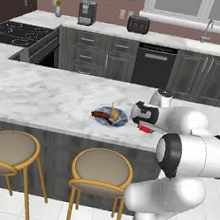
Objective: Retrieve the tupperware and aluminum foil from the cabinet and place them on the dining counter near the plate with onion and chicken drumstick to prepare for storing leftovers.
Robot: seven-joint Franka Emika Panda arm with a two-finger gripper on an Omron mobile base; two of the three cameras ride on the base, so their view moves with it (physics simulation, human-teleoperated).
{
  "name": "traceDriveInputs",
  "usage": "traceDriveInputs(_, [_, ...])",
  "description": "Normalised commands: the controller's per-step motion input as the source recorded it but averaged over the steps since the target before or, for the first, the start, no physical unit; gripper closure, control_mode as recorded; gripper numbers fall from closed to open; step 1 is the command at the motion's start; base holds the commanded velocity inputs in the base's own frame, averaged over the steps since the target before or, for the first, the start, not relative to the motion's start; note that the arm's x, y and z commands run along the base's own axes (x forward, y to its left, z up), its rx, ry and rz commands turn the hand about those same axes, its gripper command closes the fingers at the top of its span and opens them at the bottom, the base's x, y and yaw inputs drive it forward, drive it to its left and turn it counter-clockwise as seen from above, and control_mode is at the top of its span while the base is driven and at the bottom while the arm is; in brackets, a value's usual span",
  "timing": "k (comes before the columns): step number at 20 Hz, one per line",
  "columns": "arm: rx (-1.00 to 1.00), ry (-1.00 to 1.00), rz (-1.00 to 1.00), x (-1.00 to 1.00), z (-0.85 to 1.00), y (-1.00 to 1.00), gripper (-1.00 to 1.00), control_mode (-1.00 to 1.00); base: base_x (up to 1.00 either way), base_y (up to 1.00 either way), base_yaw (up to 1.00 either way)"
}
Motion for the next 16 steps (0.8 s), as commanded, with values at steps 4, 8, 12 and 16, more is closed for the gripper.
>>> traceDriveInputs(4, [0.0,0.0,0.0,0.41,-0.61,-0.18,1.0,-1.0,0.0,0.0,0.0])
traceDriveInputs(8, [0.0,0.0,0.0,0.44,-0.58,-0.04,-1.0,-1.0,0.0,0.0,0.0])
traceDriveInputs(12, [0.0,-0.03,0.01,0.09,-0.15,0.0,-1.0,-1.0,0.0,0.0,0.0])
traceDriveInputs(16, [0.0,-0.06,0.0,-0.03,0.09,0.0,-1.0,-1.0,0.0,0.0,0.0])
